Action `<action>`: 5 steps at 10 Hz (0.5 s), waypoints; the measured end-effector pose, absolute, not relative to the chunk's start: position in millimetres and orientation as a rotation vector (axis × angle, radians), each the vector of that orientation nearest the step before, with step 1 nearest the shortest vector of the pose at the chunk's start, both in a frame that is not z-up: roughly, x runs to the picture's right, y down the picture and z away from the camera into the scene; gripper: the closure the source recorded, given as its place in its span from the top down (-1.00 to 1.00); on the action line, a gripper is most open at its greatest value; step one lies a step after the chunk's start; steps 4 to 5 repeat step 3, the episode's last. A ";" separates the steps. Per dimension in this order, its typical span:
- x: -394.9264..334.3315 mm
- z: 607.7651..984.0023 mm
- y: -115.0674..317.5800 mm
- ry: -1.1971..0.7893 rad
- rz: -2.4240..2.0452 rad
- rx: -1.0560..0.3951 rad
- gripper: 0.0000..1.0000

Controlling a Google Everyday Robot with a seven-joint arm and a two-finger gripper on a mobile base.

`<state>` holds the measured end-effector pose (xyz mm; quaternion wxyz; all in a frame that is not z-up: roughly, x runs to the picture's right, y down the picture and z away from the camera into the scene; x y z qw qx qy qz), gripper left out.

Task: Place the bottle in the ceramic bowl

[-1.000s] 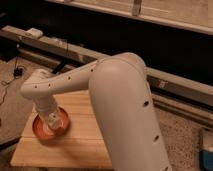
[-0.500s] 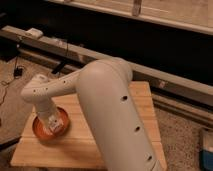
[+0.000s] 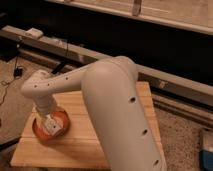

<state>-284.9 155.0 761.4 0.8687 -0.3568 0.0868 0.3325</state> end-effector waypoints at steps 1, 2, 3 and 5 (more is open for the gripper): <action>-280.5 758.3 149.5 0.179 0.706 -0.742 0.60; -281.2 758.4 150.4 0.178 0.705 -0.744 0.60; -283.3 757.7 151.2 0.176 0.703 -0.745 0.60; -283.3 757.7 151.2 0.176 0.703 -0.745 0.60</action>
